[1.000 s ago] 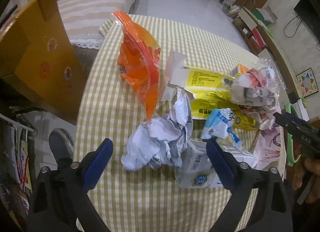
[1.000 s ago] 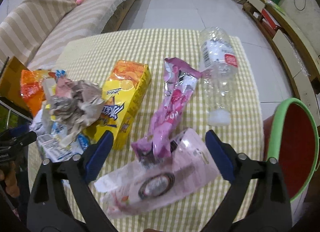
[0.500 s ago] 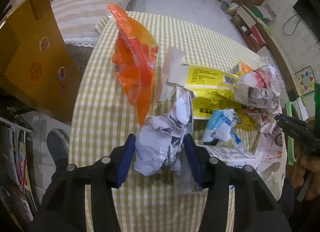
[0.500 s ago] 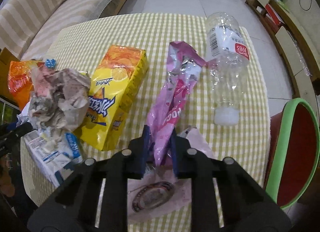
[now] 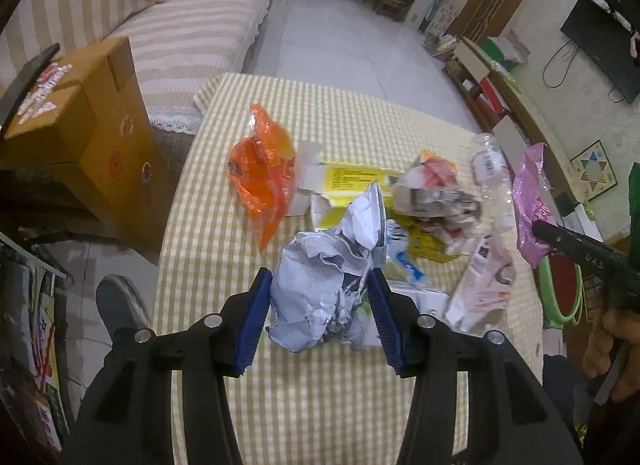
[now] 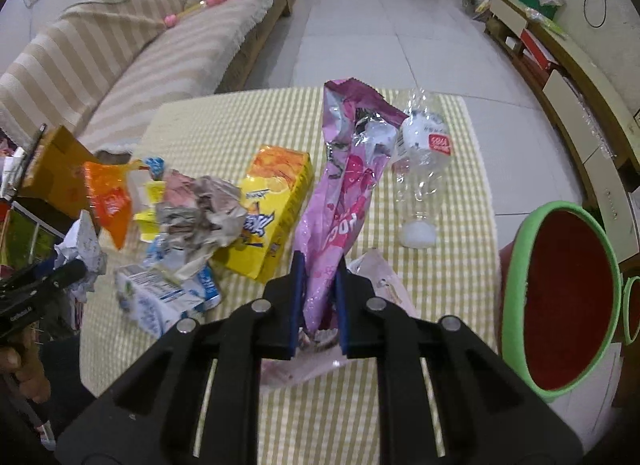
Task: Collect trash
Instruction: 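Grasp crumpled white paper with the left tool while the right tool grasps the pink wrapper, then carry the crumpled paper and pink wrapper over the red bucket and open both tools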
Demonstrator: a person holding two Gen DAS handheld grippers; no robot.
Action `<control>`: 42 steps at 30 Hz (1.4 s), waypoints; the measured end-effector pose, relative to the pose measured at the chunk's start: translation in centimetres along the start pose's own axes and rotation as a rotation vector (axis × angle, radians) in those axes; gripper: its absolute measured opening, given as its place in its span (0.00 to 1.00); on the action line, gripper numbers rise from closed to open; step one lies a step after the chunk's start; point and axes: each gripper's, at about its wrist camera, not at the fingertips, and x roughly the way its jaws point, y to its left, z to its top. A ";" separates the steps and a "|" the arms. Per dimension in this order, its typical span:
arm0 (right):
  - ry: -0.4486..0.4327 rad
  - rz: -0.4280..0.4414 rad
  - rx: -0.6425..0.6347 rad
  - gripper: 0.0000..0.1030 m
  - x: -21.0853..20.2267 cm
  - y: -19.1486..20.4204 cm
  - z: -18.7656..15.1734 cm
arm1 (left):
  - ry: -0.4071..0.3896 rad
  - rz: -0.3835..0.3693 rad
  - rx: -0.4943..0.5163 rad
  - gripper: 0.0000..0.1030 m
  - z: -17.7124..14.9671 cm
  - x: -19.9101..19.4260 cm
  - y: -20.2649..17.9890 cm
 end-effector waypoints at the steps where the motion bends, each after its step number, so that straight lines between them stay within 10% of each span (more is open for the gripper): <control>1: -0.010 0.006 0.001 0.14 -0.6 -0.3 0.1 | -0.010 -0.003 0.001 0.45 -0.1 -0.7 -0.3; 17: -0.126 0.034 0.046 0.14 -8.1 -2.9 -2.5 | -0.128 -0.049 0.099 0.45 0.4 -7.0 -7.1; 42: -0.189 -0.075 0.275 0.14 -12.5 -18.4 -6.2 | -0.055 -0.255 0.339 0.45 2.2 -3.1 -26.5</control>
